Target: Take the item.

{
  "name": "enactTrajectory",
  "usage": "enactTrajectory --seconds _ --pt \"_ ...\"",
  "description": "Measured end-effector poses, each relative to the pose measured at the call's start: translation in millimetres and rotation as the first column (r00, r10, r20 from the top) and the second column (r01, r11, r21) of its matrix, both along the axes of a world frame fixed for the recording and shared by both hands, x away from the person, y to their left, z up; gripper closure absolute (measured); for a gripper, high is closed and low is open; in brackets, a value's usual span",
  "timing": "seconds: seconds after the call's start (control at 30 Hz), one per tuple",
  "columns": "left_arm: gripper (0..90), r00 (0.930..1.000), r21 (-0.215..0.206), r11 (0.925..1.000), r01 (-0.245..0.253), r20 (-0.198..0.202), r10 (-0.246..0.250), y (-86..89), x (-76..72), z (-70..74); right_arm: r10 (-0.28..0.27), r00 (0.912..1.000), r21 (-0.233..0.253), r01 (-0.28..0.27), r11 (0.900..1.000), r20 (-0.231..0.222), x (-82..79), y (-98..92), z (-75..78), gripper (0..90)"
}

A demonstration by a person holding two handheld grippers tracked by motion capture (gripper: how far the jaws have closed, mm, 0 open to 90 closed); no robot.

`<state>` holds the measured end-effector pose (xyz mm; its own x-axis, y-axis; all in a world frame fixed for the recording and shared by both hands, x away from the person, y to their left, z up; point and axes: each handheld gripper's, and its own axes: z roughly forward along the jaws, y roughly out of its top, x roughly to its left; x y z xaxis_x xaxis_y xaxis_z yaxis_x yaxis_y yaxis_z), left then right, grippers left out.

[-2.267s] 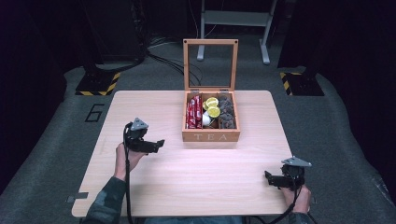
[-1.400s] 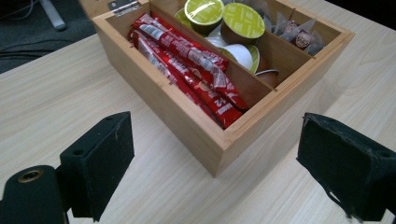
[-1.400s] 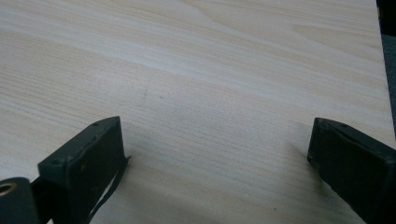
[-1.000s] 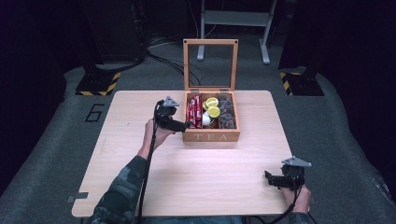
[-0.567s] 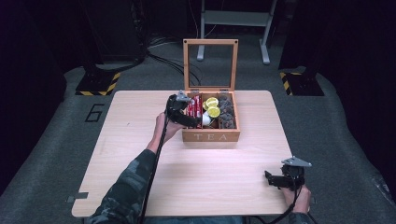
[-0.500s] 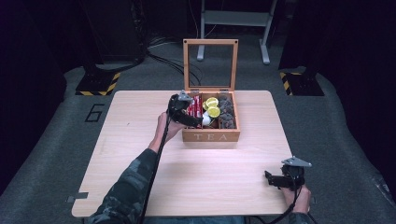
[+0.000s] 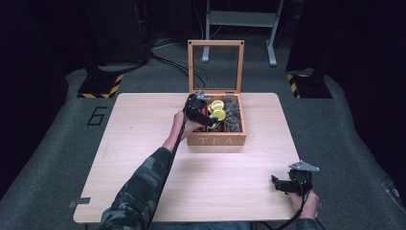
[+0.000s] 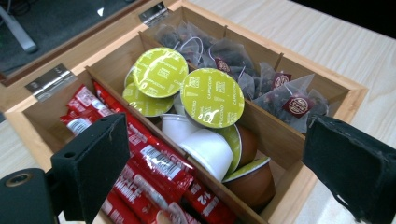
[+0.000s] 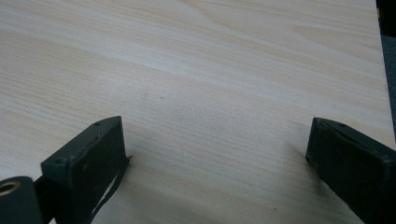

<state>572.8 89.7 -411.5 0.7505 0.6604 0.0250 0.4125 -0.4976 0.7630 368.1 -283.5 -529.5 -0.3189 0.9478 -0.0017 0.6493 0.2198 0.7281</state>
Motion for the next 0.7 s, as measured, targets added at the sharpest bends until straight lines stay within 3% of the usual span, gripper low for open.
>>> enactTrajectory --seconds 0.13,0.3,0.53,0.7 --pt "6.5 0.9999 0.009 1.0 -0.003 -0.013 0.004 -7.4 7.5 -3.0 0.001 1.0 0.0 -0.001 1.0 0.001 0.0 0.1 0.0 4.4" --pt "6.9 1.0 0.045 0.999 0.004 -0.001 -0.003 -17.8 11.9 -10.4 -0.009 1.0 0.007 0.009 1.0 -0.003 -0.3 0.8 0.2 4.6" --pt "13.8 0.9996 0.066 0.9978 0.012 -0.025 -0.011 -26.2 20.8 -19.3 -0.007 1.0 0.006 0.007 1.0 0.001 -0.3 0.7 0.1 4.9" --pt "16.2 0.9998 0.082 0.9966 0.005 -0.019 -0.004 -33.1 24.8 -21.9 -0.008 1.0 0.007 0.008 1.0 0.0 -0.4 0.8 0.2 4.9"
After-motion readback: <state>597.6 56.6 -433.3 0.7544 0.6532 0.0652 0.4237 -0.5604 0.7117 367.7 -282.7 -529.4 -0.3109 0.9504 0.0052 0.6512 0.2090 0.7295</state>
